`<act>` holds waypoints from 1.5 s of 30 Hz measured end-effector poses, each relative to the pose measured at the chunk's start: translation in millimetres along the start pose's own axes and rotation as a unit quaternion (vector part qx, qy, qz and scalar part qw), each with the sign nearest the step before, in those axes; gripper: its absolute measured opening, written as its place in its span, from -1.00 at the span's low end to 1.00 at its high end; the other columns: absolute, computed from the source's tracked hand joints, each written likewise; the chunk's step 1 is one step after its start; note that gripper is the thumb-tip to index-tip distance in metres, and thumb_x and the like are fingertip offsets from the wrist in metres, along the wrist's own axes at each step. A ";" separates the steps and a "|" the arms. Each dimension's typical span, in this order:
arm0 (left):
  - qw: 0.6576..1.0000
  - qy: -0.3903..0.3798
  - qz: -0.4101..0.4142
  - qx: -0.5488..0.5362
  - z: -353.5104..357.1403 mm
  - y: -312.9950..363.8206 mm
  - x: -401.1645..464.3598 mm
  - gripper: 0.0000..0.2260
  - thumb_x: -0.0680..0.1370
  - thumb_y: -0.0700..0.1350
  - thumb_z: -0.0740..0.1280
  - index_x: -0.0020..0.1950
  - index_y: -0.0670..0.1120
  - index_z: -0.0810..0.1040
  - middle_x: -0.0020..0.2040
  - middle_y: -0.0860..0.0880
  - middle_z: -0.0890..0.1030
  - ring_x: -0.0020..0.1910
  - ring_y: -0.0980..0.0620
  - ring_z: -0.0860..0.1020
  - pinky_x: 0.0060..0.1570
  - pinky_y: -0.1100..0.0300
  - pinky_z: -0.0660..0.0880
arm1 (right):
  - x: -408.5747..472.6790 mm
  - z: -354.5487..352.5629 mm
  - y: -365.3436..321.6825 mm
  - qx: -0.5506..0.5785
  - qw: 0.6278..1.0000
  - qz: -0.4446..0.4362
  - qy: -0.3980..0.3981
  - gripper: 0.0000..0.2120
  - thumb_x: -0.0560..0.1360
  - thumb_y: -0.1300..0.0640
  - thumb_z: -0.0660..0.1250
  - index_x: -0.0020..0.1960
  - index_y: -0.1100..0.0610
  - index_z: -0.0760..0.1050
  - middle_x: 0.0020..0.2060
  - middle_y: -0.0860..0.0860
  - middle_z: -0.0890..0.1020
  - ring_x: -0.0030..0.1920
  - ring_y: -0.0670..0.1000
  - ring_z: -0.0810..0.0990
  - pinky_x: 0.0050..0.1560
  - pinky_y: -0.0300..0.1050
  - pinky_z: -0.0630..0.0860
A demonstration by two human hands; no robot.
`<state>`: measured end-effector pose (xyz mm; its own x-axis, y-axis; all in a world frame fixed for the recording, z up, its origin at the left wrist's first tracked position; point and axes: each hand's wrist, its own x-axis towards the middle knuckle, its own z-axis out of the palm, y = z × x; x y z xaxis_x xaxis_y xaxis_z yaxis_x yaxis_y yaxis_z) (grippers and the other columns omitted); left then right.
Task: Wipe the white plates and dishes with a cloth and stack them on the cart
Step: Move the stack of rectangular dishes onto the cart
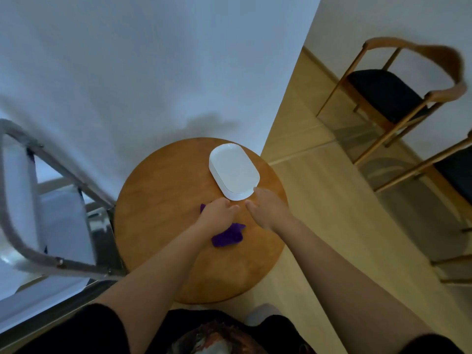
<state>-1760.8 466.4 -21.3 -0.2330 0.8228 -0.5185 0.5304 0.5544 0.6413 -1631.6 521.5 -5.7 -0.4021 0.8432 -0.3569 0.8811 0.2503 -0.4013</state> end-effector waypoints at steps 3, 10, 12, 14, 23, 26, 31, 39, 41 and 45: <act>0.996 -0.011 -0.033 -0.080 6.3 4.8 19.5 -0.76 0.60 -0.05 0.18 -0.23 -0.11 0.38 -0.34 0.04 0.38 -0.38 0.13 0.32 -0.41 0.25 0.23 | 31.4 -1.2 1.6 0.006 1.000 -0.002 -0.023 -0.57 0.59 -0.01 0.12 0.38 0.19 0.29 0.34 0.13 0.41 0.30 0.13 0.40 0.20 -0.05 0.37; 0.969 0.008 -0.154 -0.194 24.0 -5.6 79.6 -0.73 0.63 -0.03 0.15 -0.26 -0.06 0.35 -0.31 0.06 0.34 -0.35 0.14 0.32 -0.35 0.24 0.31 | 130.5 -10.4 12.3 -0.031 0.993 -0.068 -0.096 -0.50 0.60 -0.02 0.11 0.48 0.15 0.17 0.46 0.08 0.26 0.43 0.09 0.22 0.38 -0.04 0.20; 0.945 0.021 -0.211 -0.248 30.0 -6.7 96.4 -0.79 0.63 0.00 0.16 -0.21 0.05 0.36 -0.22 0.11 0.40 -0.33 0.21 0.31 -0.38 0.36 0.22 | 167.1 -11.9 14.5 -0.054 0.987 -0.098 -0.118 -0.51 0.60 -0.01 0.12 0.47 0.14 0.19 0.45 0.08 0.26 0.43 0.09 0.23 0.38 -0.03 0.20; 0.916 0.031 -0.249 -0.312 40.6 -4.2 113.8 -0.75 0.63 0.04 0.15 0.21 -0.05 0.46 0.13 0.00 0.52 -0.10 0.18 0.45 -0.19 0.37 0.32 | 206.9 -12.1 14.2 -0.084 0.978 -0.134 -0.135 -0.52 0.60 -0.02 0.12 0.46 0.14 0.20 0.45 0.08 0.27 0.43 0.10 0.23 0.38 -0.03 0.20; 0.634 0.204 -0.450 -0.595 108.9 15.5 182.8 -0.37 0.56 0.28 0.06 0.55 0.08 -0.06 0.54 -0.06 0.12 0.46 -0.18 0.21 0.40 -0.16 0.23 | 365.6 22.2 4.6 -0.178 0.927 -0.247 -0.219 -0.39 0.54 -0.20 0.17 0.46 0.11 0.22 0.44 0.07 0.29 0.44 0.09 0.23 0.37 -0.01 0.17; 0.554 0.222 -0.448 -0.665 126.4 19.2 197.9 -0.39 0.56 0.30 0.03 0.55 0.09 0.03 0.52 -0.05 0.19 0.46 -0.15 0.22 0.40 -0.15 0.24 | 387.0 38.3 5.6 -0.162 0.923 -0.196 -0.288 -0.35 0.51 -0.28 0.14 0.47 0.06 0.20 0.45 0.03 0.29 0.41 0.07 0.28 0.32 -0.01 0.24; 0.450 0.254 -0.415 -0.749 128.8 33.1 219.5 -0.42 0.57 0.31 -0.02 0.51 0.05 0.18 0.37 -0.01 0.40 0.36 -0.12 0.35 0.33 -0.07 0.31 | 403.4 42.6 9.1 -0.116 0.926 -0.167 -0.319 -0.47 0.48 -0.31 0.17 0.13 0.11 0.54 0.04 0.04 0.59 -0.01 0.05 0.54 0.01 -0.03 0.46; 0.559 0.294 -0.462 -0.623 101.1 3.2 219.7 -0.41 0.55 0.33 -0.03 0.36 -0.04 0.39 0.22 -0.04 0.54 0.19 -0.08 0.50 0.24 -0.05 0.43 | 385.9 37.9 37.5 -0.057 0.962 -0.086 -0.255 -0.50 0.47 -0.37 0.10 -0.20 0.07 0.46 -0.30 -0.11 0.48 -0.27 -0.09 0.45 -0.33 -0.21 0.29; 0.584 0.301 -0.467 -0.592 78.4 -16.3 220.0 -0.39 0.53 0.34 0.05 0.38 -0.06 0.39 0.24 -0.02 0.52 0.19 -0.07 0.48 0.20 0.02 0.42 | 368.8 38.6 60.5 0.015 0.974 -0.039 -0.222 -0.55 0.49 -0.36 0.09 -0.17 0.01 0.44 -0.29 -0.14 0.48 -0.27 -0.16 0.44 -0.34 -0.25 0.28; 0.659 0.302 -0.430 -0.538 41.9 -39.0 222.0 -0.44 0.54 0.31 0.10 0.35 -0.05 0.43 0.23 0.02 0.50 0.10 0.01 0.45 0.07 0.09 0.38 | 317.8 52.0 99.4 0.135 0.975 0.074 -0.162 -0.63 0.52 -0.32 0.05 -0.12 -0.03 0.37 -0.25 -0.16 0.46 -0.24 -0.16 0.45 -0.24 -0.18 0.37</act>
<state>-1799.1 622.1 -185.1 -0.5253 -0.1344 -0.8402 -0.8188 0.3486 0.4561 -1684.8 789.6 -202.9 -0.3717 0.6555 -0.6574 0.8551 -0.0340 -0.5173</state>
